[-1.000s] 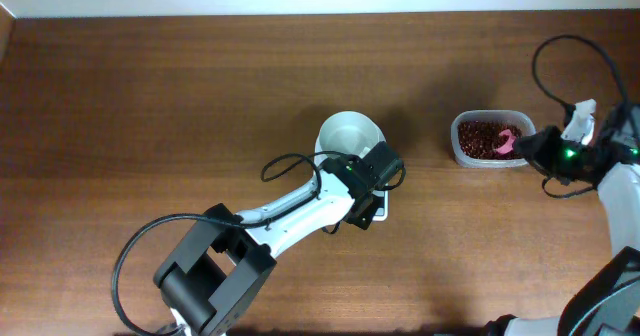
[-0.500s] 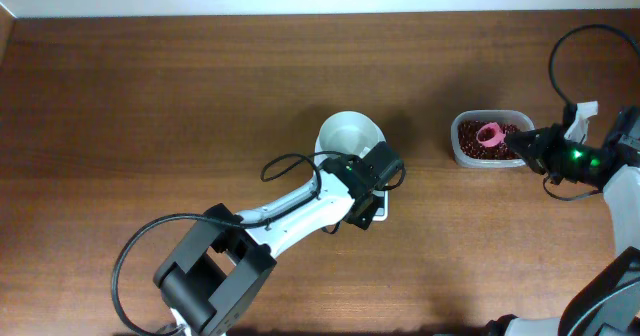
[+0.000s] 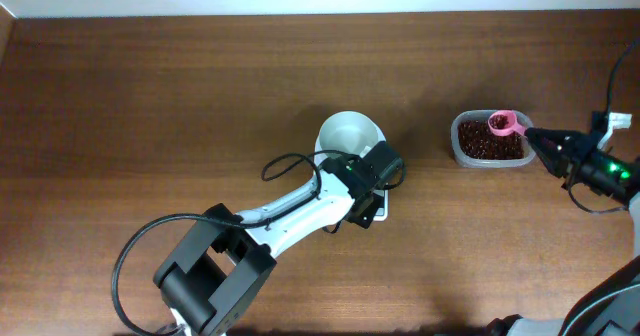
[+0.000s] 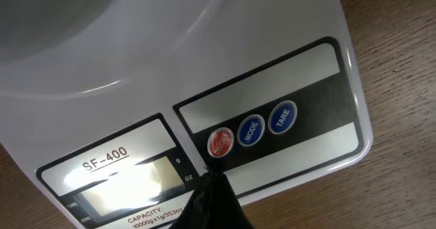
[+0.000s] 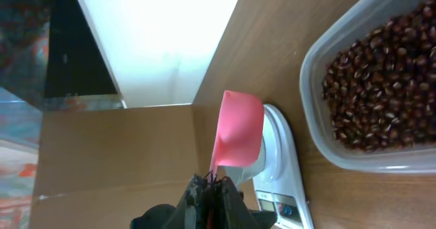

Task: Scoop and weigh 50g on scale
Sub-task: 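Lift the filled pink scoop out of the tub with the right gripper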

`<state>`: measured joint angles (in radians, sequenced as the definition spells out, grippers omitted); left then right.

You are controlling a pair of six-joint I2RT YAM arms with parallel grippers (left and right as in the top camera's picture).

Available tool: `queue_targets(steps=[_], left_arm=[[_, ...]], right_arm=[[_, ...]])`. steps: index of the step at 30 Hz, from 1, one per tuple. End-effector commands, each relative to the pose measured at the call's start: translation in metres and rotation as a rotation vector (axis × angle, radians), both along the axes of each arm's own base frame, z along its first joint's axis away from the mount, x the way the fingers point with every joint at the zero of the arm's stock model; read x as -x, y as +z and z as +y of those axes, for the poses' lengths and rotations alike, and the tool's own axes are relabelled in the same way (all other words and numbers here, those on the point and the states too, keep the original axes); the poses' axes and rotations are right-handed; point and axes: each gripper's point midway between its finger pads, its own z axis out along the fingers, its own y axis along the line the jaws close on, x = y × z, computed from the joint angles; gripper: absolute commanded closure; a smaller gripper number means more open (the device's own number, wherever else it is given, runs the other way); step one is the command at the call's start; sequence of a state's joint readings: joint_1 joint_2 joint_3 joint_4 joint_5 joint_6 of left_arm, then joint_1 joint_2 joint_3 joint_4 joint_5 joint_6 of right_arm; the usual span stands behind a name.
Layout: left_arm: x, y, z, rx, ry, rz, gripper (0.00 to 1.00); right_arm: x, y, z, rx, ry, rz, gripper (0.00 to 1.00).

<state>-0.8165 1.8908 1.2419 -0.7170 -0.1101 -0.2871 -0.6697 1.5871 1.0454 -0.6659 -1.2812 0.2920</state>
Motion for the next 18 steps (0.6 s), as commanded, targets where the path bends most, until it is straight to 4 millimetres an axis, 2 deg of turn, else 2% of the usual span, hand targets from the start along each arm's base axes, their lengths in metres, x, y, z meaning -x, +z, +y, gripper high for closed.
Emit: queue_targets(steps=[1, 5, 8, 11, 18], left_arm=[[-0.004, 0.001, -0.007, 0.018, -0.003, -0.005, 1.0], [-0.011, 0.004, -0.017, 0.035, -0.09, -0.049, 1.0], [-0.022, 0.006, -0.01, -0.013, -0.07, -0.109, 1.0], [-0.026, 0.008, -0.012, -0.006, -0.067, -0.13, 1.0], [-0.021, 0.004, -0.016, 0.003, -0.082, -0.132, 1.0]], right_arm=[[0.003, 0.0, 0.003, -0.037, 0.014, -0.018, 0.96], [0.003, 0.0, 0.003, -0.037, 0.014, -0.017, 0.96], [0.003, 0.0, 0.003, -0.036, 0.014, -0.018, 0.96], [0.003, 0.0, 0.003, -0.037, 0.014, -0.017, 0.96], [0.003, 0.0, 0.003, -0.036, 0.014, -0.018, 0.96]])
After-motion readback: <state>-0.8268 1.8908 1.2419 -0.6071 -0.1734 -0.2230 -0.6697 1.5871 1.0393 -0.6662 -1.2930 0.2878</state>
